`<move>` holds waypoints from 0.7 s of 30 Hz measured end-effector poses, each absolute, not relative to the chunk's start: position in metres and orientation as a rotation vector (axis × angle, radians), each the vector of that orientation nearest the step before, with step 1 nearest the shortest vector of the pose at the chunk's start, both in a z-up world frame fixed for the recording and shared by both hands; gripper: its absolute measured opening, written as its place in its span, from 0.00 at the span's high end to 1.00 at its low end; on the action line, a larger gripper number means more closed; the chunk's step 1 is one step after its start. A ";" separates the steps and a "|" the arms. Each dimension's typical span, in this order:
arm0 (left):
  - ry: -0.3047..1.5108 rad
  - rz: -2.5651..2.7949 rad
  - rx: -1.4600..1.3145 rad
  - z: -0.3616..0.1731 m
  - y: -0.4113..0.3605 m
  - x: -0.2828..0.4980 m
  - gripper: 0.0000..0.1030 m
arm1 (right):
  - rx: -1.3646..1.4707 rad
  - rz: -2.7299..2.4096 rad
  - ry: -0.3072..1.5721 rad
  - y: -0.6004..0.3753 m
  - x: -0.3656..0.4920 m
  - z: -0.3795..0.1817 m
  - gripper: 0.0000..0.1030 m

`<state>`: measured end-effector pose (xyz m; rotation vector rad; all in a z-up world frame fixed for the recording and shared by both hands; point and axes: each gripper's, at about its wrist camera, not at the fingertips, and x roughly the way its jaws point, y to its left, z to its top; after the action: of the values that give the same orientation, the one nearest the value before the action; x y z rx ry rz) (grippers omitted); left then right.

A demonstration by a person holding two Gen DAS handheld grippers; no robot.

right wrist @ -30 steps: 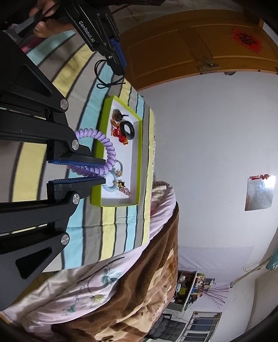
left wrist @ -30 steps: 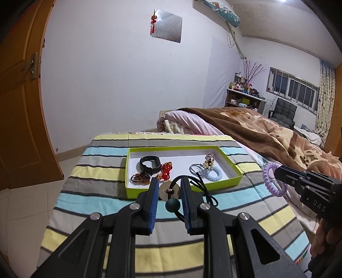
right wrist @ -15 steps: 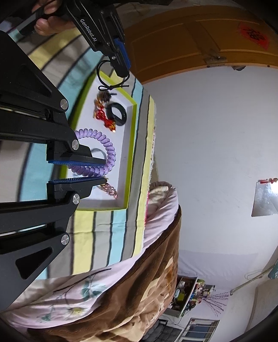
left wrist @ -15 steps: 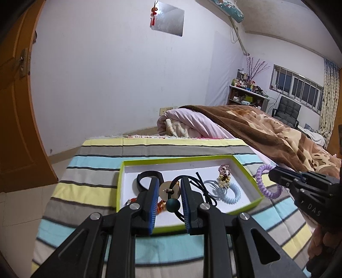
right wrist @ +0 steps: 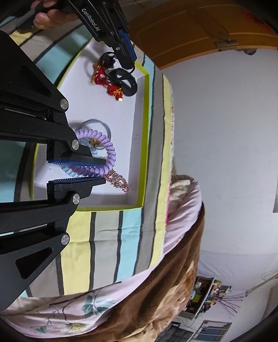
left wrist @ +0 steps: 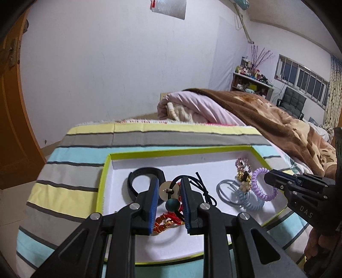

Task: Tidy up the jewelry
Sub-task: 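Carry both held items over the green tray, then lower both items into the tray and open both grippers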

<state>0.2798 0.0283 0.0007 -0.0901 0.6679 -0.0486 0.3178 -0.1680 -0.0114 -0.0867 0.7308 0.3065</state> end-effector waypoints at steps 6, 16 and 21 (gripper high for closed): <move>0.700 -0.063 -0.082 -0.009 0.027 0.285 0.79 | -0.089 0.300 0.760 -0.168 0.325 -0.022 0.91; 0.724 -0.068 -0.076 -0.015 0.025 0.290 0.79 | -0.093 0.301 0.796 -0.167 0.329 -0.030 0.82; 0.724 -0.070 -0.079 -0.014 0.026 0.289 0.65 | -0.091 0.317 0.786 -0.166 0.325 -0.027 0.67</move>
<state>0.2895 0.0261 -0.0138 -0.0789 0.7244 -0.0701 0.3250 -0.1660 -0.0269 -0.0914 0.7864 0.3166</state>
